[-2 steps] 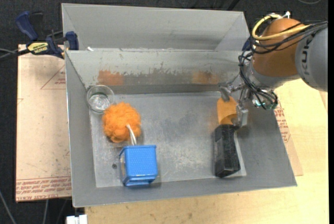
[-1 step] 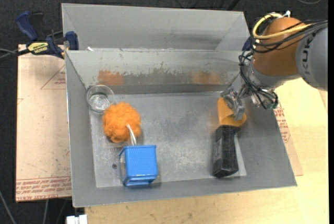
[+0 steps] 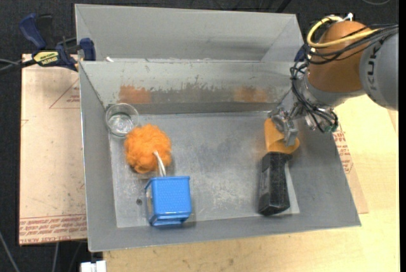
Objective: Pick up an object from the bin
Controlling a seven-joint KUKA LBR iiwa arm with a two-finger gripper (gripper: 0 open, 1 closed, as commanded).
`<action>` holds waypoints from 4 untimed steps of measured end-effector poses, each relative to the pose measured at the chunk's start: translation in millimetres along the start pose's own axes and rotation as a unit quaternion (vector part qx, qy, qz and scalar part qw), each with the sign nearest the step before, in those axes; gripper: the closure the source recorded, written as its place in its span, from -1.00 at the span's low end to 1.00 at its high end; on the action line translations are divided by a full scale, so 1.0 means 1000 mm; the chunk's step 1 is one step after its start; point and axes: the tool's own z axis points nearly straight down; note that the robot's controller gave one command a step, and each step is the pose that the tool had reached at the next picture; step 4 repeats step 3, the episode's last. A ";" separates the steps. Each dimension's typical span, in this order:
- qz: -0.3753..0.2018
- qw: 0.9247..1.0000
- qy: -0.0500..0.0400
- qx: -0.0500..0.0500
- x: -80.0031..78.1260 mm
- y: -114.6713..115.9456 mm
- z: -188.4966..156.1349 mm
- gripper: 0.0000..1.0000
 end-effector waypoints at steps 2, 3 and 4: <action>0.000 1.000 0.000 0.000 0.000 0.000 0.000 1.00; 0.000 1.000 0.000 0.000 0.000 0.000 0.000 1.00; 0.000 1.000 0.000 0.000 0.000 0.000 0.000 1.00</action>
Offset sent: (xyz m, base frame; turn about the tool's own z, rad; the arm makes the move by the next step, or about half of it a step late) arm 0.0000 0.0000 0.0000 0.0000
